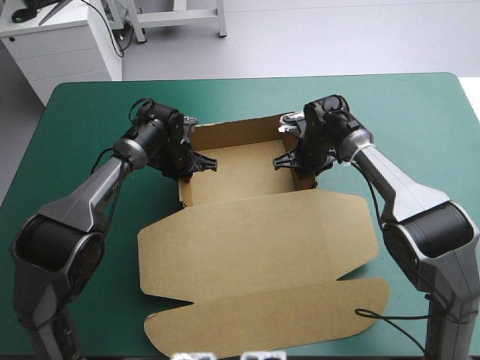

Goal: Fold the box

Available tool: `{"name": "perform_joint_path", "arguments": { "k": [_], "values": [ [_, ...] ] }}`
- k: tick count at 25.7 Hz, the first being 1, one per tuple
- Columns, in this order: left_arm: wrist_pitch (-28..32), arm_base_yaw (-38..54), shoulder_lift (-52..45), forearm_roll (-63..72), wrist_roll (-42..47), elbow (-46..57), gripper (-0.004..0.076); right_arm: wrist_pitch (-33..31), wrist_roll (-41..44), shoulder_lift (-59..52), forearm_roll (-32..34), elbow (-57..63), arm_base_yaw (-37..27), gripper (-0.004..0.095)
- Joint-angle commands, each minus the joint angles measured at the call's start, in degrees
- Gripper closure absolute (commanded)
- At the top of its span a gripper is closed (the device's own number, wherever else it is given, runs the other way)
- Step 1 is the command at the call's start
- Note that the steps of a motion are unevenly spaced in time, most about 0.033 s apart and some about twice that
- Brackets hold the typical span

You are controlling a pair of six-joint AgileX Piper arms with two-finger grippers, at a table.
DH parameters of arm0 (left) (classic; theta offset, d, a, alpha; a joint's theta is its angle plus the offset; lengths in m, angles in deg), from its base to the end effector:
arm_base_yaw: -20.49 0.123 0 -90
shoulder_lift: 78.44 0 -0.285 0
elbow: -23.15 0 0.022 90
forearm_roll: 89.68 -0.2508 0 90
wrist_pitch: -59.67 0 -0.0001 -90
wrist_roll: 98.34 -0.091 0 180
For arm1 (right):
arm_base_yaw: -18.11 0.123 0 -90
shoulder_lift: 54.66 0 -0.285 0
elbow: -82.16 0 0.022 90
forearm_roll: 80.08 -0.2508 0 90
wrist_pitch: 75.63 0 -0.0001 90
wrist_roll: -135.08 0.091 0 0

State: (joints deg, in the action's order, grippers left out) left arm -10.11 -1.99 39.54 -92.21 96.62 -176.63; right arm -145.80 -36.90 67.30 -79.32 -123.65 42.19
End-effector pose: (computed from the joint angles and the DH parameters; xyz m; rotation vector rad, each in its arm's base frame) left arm 0.3747 -0.1510 0.2717 0.2080 2.9215 -0.0393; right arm 0.3876 0.1720 0.2714 -0.4105 2.8784 0.0782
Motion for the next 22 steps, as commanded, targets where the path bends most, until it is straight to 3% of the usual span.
{"name": "perform_joint_path", "arguments": {
  "k": [1,3,8,14,18,19,21,22],
  "values": [
    [-3.91,0.03,-3.06,-1.80,-0.70,-3.90,0.0458,-1.32,-0.53,-3.10,1.02,-1.36,-0.25,0.0274],
    [-3.91,0.03,-3.06,-1.92,-0.70,-5.16,0.0370,-1.32,-0.53,-3.10,2.09,-1.36,-0.25,0.0209],
    [-3.91,0.03,-3.06,-1.92,-0.70,-7.00,0.0232,0.11,-0.53,-3.10,1.86,-4.03,-0.25,0.0201],
    [-3.96,0.03,-3.80,-3.60,-1.77,-7.76,0.0232,-0.15,-0.53,-3.10,3.77,-11.52,-0.25,0.0201],
    [-4.05,0.14,-6.21,-10.29,-3.67,-16.27,0.0234,-1.34,-0.37,-3.86,4.85,-18.04,-0.25,0.0202],
    [-4.05,0.14,-6.85,-10.43,-3.67,-18.65,0.0241,-1.34,-0.37,-4.29,4.54,-18.59,-0.25,0.0202],
    [-4.05,0.14,-9.14,-9.16,-3.67,-24.64,0.0346,-1.34,-0.37,-5.33,4.27,-18.90,-0.25,0.0203],
    [-4.05,0.04,-11.37,-7.37,-3.67,-26.35,0.0515,-1.44,-0.37,-6.00,4.13,-18.39,-0.25,0.0203]
  ]
}}
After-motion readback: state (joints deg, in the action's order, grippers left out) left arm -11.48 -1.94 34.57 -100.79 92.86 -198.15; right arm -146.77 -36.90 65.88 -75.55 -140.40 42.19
